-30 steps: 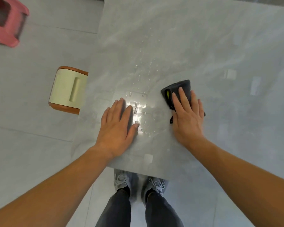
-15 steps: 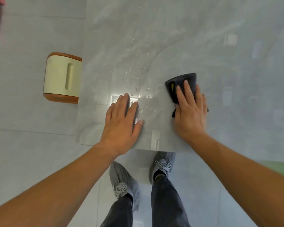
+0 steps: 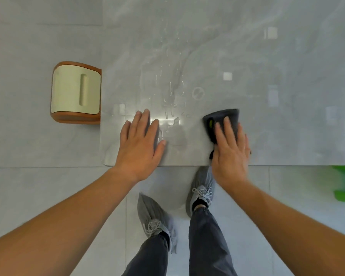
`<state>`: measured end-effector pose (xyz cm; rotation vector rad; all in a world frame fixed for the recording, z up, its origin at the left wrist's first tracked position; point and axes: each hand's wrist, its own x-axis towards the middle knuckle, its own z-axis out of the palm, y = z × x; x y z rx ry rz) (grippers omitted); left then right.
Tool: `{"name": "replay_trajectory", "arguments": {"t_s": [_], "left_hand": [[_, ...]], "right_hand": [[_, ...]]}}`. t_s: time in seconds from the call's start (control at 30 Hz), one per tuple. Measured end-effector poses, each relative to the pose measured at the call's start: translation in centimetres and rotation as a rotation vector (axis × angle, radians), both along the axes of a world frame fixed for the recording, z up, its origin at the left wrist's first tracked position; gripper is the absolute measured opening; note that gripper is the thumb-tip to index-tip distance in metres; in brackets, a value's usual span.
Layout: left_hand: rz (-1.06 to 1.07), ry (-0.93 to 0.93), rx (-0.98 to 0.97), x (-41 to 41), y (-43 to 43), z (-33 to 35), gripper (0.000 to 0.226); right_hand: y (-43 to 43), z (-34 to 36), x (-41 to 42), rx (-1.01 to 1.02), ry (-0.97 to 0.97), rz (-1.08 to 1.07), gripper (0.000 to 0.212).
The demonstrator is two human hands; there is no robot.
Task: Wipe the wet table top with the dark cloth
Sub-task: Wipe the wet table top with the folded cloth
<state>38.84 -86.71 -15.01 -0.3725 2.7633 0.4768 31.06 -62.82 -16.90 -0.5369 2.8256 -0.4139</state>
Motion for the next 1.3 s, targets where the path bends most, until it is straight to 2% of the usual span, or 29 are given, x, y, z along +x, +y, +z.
{"name": "replay_trajectory", "arguments": {"t_s": [0.1,0.17,0.23,0.4,0.47,0.57,0.67,0.73,0.87,0.93,1.03,1.13,1.3], "left_hand": [[-0.029,-0.018,-0.001,0.8,-0.6,-0.1,0.067],[-0.039,-0.016,0.006,1.3,-0.9,-0.2,0.067],[-0.036,-0.009,0.014,1.9,-1.2,-0.3,0.064],[0.039,0.000,-0.003,2.8,-2.1,-0.5,0.061],[0.052,0.003,0.000,3.0,-2.4,-0.6,0.061],[0.042,-0.003,-0.001,3.1,-2.7,-0.5,0.062],[0.042,-0.011,0.004,2.9,-2.6,-0.3,0.061],[0.036,-0.011,0.004,2.7,-2.6,-0.2,0.061],[0.029,-0.001,0.003,2.3,-2.9,-0.3,0.060],[0.029,0.002,0.006,2.1,-3.0,-0.3,0.061],[0.014,-0.003,0.002,1.6,-3.2,-0.1,0.062],[-0.007,-0.015,-0.011,0.9,-3.5,0.0,0.062],[-0.021,-0.015,-0.010,-0.3,-4.3,-0.1,0.061]], "right_hand": [[-0.2,-0.3,3.9,0.013,0.036,0.378,0.068],[-0.1,-0.5,2.9,0.012,0.031,0.502,0.064],[-0.7,-0.4,0.9,0.006,0.029,0.459,0.060],[-4.8,0.0,0.5,-0.016,-0.010,0.058,0.065],[-5.6,0.0,2.9,-0.019,-0.001,0.116,0.066],[-5.0,-0.4,5.8,-0.022,0.003,0.351,0.062],[-4.8,-0.5,4.1,-0.013,0.004,0.451,0.061],[-6.0,-0.3,1.2,-0.004,0.003,0.379,0.062],[-9.5,0.0,-2.0,-0.012,-0.033,0.073,0.063],[-9.7,-0.1,-0.4,-0.011,-0.006,0.114,0.064],[-7.6,-0.4,1.6,-0.013,-0.010,0.355,0.060],[-6.8,-0.3,-1.5,-0.048,-0.049,0.409,0.058],[-10.4,0.7,-7.7,-0.035,-0.068,0.047,0.060]]}}
